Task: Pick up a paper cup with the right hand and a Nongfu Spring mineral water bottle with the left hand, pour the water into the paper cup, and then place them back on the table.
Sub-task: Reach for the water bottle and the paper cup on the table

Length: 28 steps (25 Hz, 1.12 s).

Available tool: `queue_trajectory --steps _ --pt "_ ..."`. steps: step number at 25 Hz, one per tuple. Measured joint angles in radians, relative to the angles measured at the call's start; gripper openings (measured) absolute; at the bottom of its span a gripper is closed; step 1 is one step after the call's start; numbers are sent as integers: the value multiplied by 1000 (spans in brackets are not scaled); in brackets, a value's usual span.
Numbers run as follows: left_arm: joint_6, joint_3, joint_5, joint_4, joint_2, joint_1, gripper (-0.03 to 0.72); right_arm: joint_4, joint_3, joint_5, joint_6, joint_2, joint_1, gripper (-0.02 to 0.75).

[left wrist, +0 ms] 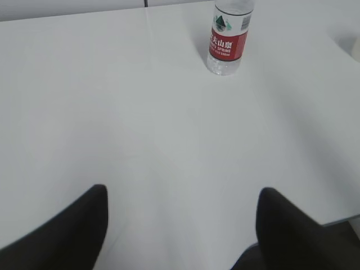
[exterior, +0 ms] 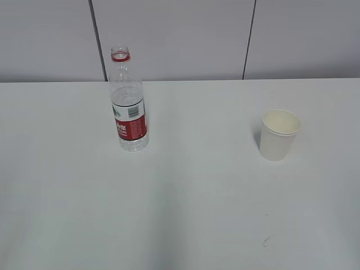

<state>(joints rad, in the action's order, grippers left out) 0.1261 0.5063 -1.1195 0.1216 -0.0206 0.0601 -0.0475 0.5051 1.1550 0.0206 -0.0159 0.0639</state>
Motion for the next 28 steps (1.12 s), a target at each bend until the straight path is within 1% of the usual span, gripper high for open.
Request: queue_trajectory --steps 11,14,18,20,22,24,27,28 --pt "0 0 0 0 0 0 502 0 0 -2 0 0 0 587" --pt "0 0 0 0 0 0 502 -5 11 -30 0 0 0 587" --pt "0 0 1 0 0 0 502 -7 67 -138 0 75 0 587" --pt "0 0 4 0 0 0 502 -7 83 -198 0 164 0 587" --pt "0 9 18 -2 0 0 502 -7 86 -288 0 251 0 587" --pt "0 25 97 -2 18 0 502 4 86 -401 0 349 0 587" --pt "32 36 337 1 94 0 502 16 86 -609 0 490 0 587" --pt "44 37 390 4 130 0 502 21 86 -683 0 531 0 587"
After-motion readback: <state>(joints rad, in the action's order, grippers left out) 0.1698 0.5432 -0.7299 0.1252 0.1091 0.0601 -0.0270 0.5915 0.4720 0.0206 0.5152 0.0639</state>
